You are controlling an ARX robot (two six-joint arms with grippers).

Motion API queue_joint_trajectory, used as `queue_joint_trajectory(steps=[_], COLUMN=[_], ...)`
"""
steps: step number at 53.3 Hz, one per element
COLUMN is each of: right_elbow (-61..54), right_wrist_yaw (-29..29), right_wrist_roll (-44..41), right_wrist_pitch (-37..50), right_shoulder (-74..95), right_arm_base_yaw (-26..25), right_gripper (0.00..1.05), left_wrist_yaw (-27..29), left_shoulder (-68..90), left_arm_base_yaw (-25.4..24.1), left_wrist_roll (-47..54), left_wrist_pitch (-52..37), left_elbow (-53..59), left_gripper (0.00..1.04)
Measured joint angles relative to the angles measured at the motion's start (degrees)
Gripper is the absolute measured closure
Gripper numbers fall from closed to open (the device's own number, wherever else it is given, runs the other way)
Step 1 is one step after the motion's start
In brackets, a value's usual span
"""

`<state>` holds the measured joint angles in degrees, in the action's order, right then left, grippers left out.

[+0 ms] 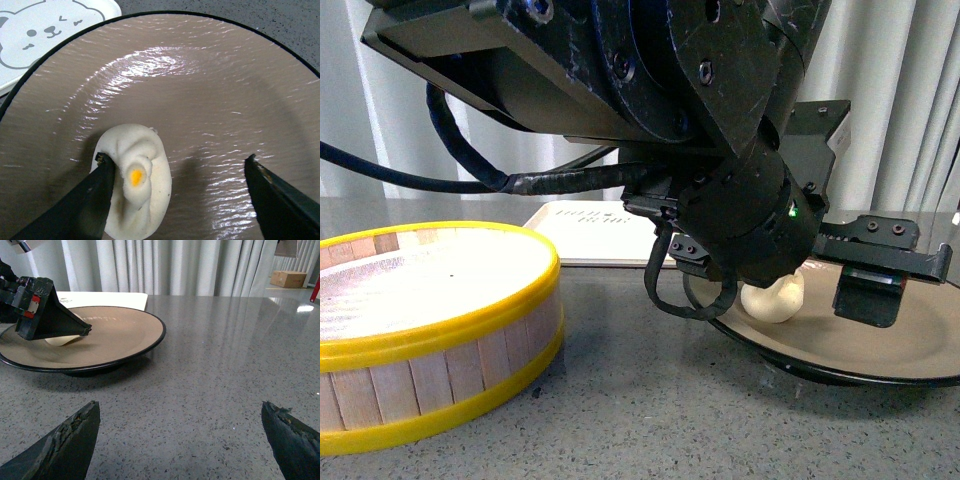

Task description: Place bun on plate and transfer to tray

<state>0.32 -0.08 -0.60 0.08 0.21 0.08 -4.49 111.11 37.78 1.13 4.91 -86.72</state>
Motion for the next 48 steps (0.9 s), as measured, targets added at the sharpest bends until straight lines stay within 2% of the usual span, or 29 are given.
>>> queue_joint_trajectory(steps=[5,24,48], right_elbow=[0.0,0.0,0.0], right_wrist_yaw=[0.0,0.0,0.0], right_wrist_roll=[0.0,0.0,0.0], right_wrist_pitch=[0.0,0.0,0.0], right_shoulder=[0.0,0.0,0.0], right_arm_base_yaw=[0.0,0.0,0.0], right_gripper=[0.08,0.08,0.08], left_wrist_yaw=[-0.2,-0.5,0.0], left_shoulder=[0.0,-1.7,-2.2], left_arm_base_yaw=[0.1,1.6,0.6], left_wrist_roll=[-0.6,-0.8,-1.6], left_wrist_pitch=[0.3,-0.3,-0.5], left_elbow=[0.0,0.2,0.1], left_gripper=[0.05,0.07,0.07])
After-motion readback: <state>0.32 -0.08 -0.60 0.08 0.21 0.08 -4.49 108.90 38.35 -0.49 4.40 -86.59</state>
